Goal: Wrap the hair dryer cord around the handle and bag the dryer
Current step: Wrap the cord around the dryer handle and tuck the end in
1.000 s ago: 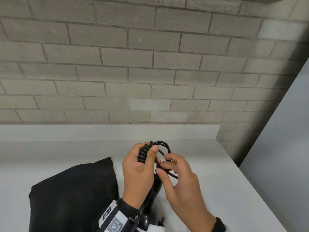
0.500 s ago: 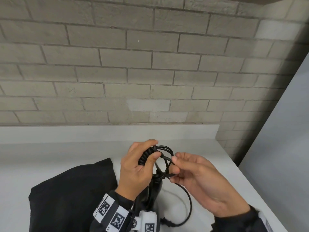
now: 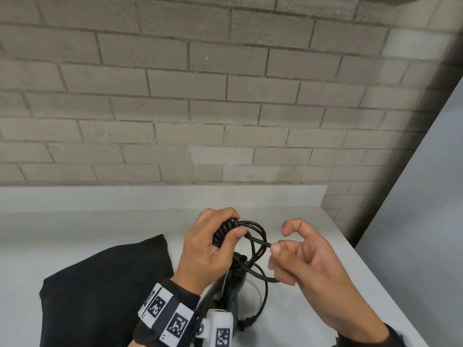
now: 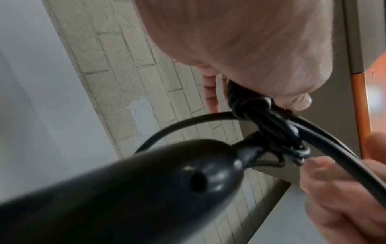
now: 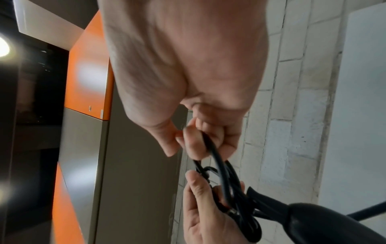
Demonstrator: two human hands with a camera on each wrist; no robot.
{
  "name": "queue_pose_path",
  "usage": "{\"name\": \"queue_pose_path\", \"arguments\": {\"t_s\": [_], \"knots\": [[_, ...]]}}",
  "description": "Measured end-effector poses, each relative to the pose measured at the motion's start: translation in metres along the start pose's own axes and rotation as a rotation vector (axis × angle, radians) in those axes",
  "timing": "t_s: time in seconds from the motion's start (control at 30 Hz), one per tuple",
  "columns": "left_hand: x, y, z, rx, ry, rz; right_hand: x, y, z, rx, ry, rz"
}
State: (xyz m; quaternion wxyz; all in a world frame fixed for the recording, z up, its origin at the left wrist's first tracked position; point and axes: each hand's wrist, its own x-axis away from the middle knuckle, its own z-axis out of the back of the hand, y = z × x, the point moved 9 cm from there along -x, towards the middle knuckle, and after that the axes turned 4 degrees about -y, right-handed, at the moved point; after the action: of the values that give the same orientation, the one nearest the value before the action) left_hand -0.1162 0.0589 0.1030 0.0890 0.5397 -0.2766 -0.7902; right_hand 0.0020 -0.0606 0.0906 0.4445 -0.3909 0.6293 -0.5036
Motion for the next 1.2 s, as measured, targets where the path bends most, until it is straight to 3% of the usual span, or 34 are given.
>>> {"name": "queue_pose_path", "arguments": {"t_s": [0.17, 0.3, 0.37, 0.47, 0.6, 0.7, 0.83, 0.93, 1.07, 1.13, 1.2], "knots": [[-0.002, 0.007, -0.006, -0.02, -0.031, -0.042, 0.007, 0.007, 0.006, 0.095, -0.066, -0.153], [-0.001, 0.005, -0.006, -0.026, -0.024, -0.04, 0.016, -0.002, 0.003, 0.229, -0.223, -0.071], [-0.001, 0.001, -0.004, -0.024, -0.001, -0.02, 0.02, 0.006, 0.004, 0.131, -0.216, 0.014], [-0.001, -0.001, -0.002, -0.015, 0.008, 0.0, 0.019, 0.033, -0.002, -0.195, -0.204, 0.151], [-0.002, 0.002, -0.001, 0.016, 0.004, -0.008, 0.021, 0.054, -0.008, -0.375, -0.201, 0.165], [-0.002, 0.006, -0.003, -0.018, -0.021, -0.037, 0.027, 0.047, 0.002, -0.237, -0.139, 0.048], [-0.004, -0.011, 0.012, -0.047, 0.045, 0.048, 0.04, 0.039, 0.027, 0.266, -0.171, -0.092], [-0.005, -0.024, 0.028, -0.064, 0.088, 0.099, 0.053, 0.04, 0.052, 0.248, -0.062, -0.067], [-0.002, -0.027, 0.033, -0.054, 0.088, 0.126, 0.068, 0.062, 0.063, -0.1, 0.121, -0.041], [-0.001, -0.028, 0.031, -0.054, 0.078, 0.131, 0.073, 0.071, 0.065, -0.256, 0.198, -0.121], [-0.001, -0.027, 0.028, -0.024, 0.068, 0.142, 0.076, 0.071, 0.07, -0.23, 0.235, -0.219]]}}
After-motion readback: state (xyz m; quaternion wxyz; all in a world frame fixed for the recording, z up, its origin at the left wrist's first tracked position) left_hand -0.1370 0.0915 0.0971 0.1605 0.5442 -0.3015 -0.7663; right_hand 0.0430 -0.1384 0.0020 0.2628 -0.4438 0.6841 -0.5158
